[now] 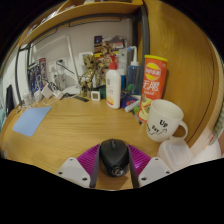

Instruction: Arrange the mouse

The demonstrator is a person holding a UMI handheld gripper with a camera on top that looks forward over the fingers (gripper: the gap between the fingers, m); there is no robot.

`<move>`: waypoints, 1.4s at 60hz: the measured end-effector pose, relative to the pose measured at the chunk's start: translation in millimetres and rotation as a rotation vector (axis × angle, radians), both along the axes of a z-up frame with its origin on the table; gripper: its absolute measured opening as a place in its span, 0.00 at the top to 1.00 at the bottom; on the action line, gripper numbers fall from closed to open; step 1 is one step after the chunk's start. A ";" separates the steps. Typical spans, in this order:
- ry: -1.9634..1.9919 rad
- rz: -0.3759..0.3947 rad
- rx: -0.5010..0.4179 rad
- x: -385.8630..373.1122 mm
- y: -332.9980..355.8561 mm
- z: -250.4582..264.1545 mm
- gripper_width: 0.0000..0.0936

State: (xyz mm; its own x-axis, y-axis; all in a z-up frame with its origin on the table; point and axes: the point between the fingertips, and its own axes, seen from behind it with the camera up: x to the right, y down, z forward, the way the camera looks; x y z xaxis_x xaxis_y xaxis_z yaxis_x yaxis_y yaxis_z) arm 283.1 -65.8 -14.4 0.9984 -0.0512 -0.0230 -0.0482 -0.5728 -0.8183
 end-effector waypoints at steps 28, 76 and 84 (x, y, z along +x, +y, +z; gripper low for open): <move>-0.070 -0.087 -0.034 -0.1 -3.2 32.0 0.72; 0.045 0.059 0.049 -415.8 160.0 128.4 0.71; 0.007 0.071 -0.028 -427.7 160.3 69.3 0.71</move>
State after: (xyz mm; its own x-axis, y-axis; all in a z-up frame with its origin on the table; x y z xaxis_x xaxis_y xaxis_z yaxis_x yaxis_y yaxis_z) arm -144.6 94.6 55.0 0.9994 0.0190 -0.0300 -0.0127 -0.5974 -0.8018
